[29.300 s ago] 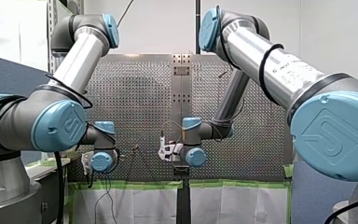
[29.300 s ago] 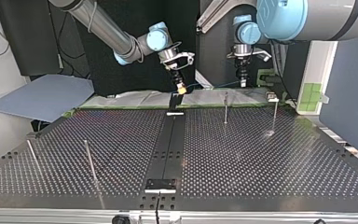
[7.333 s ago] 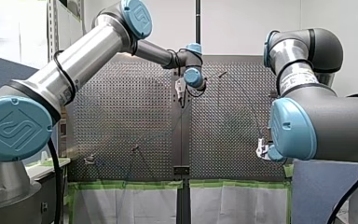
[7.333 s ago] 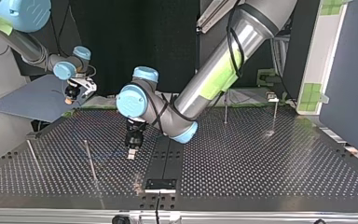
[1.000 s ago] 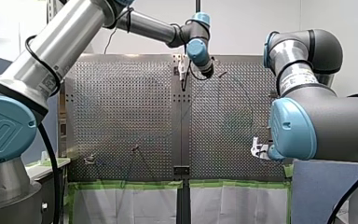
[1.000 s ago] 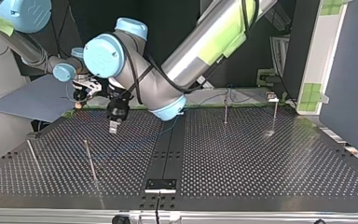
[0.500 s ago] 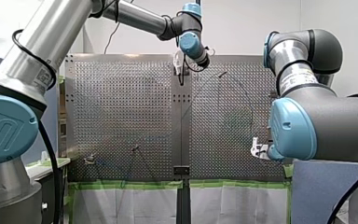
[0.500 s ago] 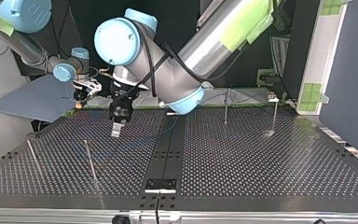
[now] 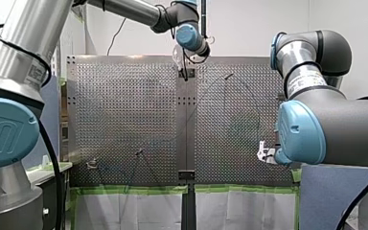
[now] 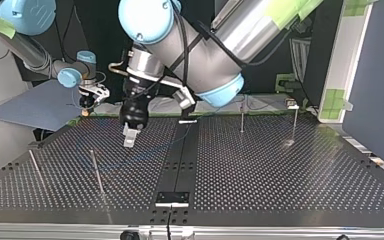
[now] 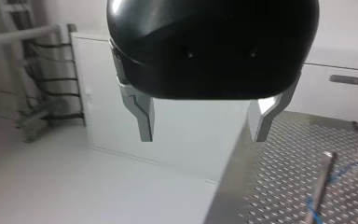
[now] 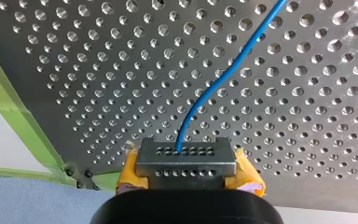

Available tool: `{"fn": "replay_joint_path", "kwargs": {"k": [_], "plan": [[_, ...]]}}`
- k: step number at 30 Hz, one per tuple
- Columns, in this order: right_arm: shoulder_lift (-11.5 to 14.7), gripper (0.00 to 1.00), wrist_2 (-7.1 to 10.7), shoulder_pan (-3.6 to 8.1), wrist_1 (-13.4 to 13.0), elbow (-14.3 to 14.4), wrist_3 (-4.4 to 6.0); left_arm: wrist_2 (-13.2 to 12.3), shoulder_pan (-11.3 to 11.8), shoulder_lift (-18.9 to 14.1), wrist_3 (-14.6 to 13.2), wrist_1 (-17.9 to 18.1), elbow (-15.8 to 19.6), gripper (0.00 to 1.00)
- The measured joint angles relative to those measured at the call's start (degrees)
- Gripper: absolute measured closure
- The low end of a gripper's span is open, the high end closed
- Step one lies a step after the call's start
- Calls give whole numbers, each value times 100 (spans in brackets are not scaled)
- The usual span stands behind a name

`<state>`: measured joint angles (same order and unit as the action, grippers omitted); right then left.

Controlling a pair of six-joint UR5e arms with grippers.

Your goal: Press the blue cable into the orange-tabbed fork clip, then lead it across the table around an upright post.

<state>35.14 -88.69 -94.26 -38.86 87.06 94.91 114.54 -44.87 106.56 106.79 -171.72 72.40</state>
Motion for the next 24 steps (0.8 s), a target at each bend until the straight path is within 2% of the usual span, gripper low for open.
{"fn": "replay_joint_path", "kwargs": {"k": [14,24], "plan": [[2,100,-3,-1,53,0,-23,-60,8,-729,241,729,729,0],[0,100,-2,-8,53,-1,-31,-151,81,-1133,374,1152,1150,0]]}}
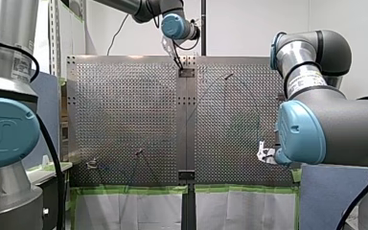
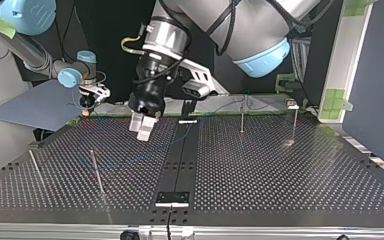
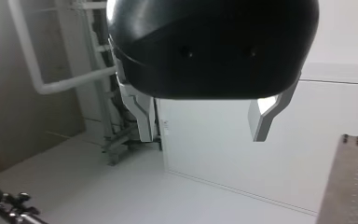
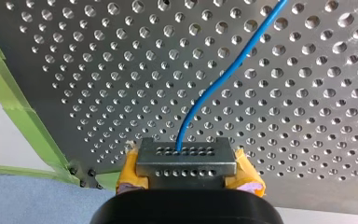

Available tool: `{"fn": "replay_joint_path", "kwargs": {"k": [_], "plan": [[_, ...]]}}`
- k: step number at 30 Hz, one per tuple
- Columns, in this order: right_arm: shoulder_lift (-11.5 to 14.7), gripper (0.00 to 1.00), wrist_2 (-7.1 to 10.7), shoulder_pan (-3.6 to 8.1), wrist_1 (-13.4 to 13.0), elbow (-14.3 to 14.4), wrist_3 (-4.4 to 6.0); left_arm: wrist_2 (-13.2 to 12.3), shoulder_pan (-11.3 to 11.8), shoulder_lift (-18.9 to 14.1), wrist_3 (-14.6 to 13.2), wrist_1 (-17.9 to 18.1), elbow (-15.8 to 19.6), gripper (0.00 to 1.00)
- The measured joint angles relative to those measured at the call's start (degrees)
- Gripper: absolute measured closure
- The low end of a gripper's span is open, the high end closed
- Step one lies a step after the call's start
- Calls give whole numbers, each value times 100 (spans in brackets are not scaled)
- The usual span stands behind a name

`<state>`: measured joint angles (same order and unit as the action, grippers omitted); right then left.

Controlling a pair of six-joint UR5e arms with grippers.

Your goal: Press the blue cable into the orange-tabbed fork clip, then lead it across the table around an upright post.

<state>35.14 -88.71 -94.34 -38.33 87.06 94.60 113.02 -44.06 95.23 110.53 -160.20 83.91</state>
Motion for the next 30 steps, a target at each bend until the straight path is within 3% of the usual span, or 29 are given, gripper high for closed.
{"fn": "replay_joint_path", "kwargs": {"k": [17,30], "plan": [[3,100,0,-40,8,-1,-6,-176,168,-53,-46,866,868,0],[2,100,2,-54,9,0,-6,-101,276,139,-172,1478,1477,0]]}}
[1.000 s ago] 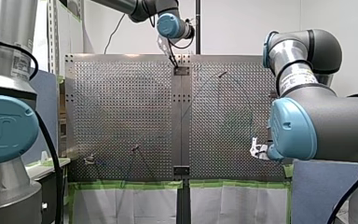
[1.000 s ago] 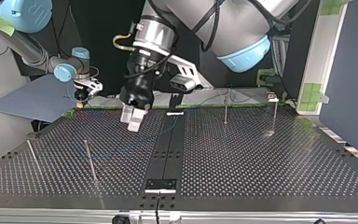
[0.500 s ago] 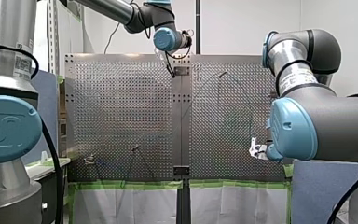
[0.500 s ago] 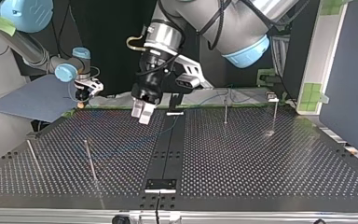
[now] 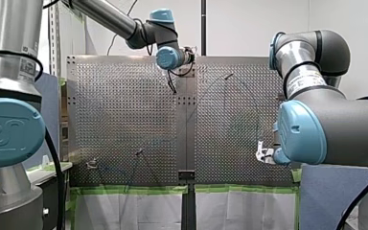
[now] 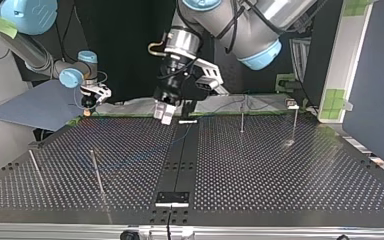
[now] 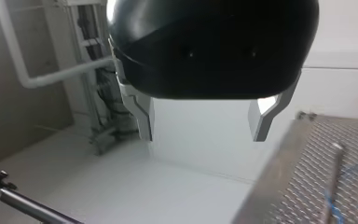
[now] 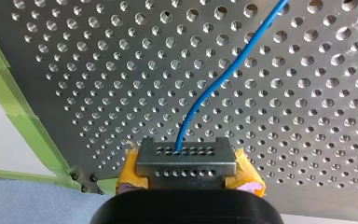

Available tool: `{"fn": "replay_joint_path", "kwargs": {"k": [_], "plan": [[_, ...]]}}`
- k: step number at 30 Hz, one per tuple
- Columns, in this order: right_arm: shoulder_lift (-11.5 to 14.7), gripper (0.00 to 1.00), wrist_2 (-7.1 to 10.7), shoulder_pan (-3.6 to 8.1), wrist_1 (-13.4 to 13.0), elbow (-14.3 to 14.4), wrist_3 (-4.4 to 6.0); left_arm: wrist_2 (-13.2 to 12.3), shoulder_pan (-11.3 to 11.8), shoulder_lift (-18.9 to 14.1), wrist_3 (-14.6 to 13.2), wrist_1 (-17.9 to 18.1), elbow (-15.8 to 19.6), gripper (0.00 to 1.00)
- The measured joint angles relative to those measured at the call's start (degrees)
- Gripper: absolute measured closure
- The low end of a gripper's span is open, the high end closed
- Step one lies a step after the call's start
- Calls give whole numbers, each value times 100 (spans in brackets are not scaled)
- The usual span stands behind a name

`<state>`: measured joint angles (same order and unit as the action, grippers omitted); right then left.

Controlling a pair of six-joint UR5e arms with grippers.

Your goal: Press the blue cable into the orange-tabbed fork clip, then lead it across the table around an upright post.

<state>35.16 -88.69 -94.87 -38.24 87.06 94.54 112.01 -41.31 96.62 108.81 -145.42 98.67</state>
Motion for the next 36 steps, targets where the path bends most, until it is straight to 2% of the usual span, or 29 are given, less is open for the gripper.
{"fn": "replay_joint_path", "kwargs": {"k": [5,18,36], "plan": [[0,100,-1,-6,0,1,-3,91,19,231,-111,239,242,0],[0,100,-2,-17,0,0,-3,106,17,830,-114,864,866,0],[2,100,0,-23,31,-15,-4,106,9,896,-167,1763,1765,0]]}}
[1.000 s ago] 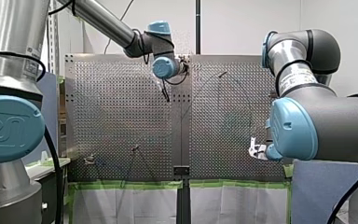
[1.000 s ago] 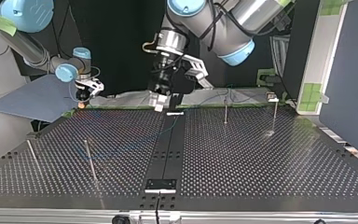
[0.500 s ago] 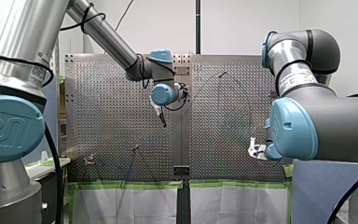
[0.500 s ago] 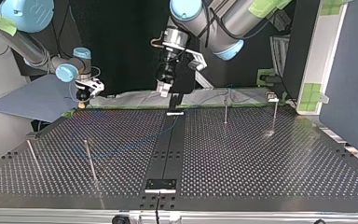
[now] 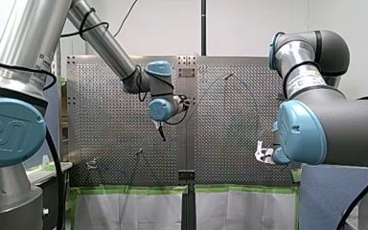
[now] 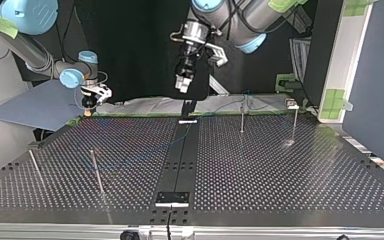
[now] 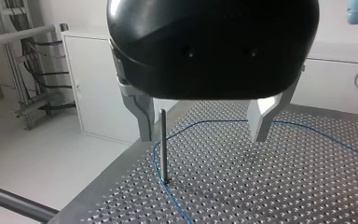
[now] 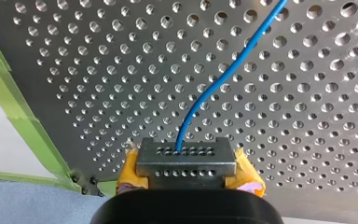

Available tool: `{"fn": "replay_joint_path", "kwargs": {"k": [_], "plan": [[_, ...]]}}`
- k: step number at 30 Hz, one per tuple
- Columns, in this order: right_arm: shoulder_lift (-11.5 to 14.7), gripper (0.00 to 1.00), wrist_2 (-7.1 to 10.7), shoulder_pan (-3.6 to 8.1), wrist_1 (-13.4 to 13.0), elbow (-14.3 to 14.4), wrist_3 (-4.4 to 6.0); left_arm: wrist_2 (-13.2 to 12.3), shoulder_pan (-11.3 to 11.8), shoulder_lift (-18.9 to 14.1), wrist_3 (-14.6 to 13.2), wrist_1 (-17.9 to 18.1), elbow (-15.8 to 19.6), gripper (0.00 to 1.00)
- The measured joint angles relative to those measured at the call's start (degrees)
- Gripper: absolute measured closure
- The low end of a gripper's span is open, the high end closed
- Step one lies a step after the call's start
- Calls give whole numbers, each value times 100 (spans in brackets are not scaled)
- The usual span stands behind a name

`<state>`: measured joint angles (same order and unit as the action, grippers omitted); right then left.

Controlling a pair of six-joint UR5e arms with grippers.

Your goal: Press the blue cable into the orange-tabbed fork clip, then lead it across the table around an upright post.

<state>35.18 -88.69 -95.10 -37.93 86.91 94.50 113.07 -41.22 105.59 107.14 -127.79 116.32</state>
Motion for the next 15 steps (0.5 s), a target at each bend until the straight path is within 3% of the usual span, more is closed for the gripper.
{"fn": "replay_joint_path", "kwargs": {"k": [7,15], "plan": [[-2,100,-5,-24,20,-3,0,-2,26,0,-21,247,304,0],[-1,100,-8,-62,18,-4,0,175,67,0,-83,62,722,0]]}}
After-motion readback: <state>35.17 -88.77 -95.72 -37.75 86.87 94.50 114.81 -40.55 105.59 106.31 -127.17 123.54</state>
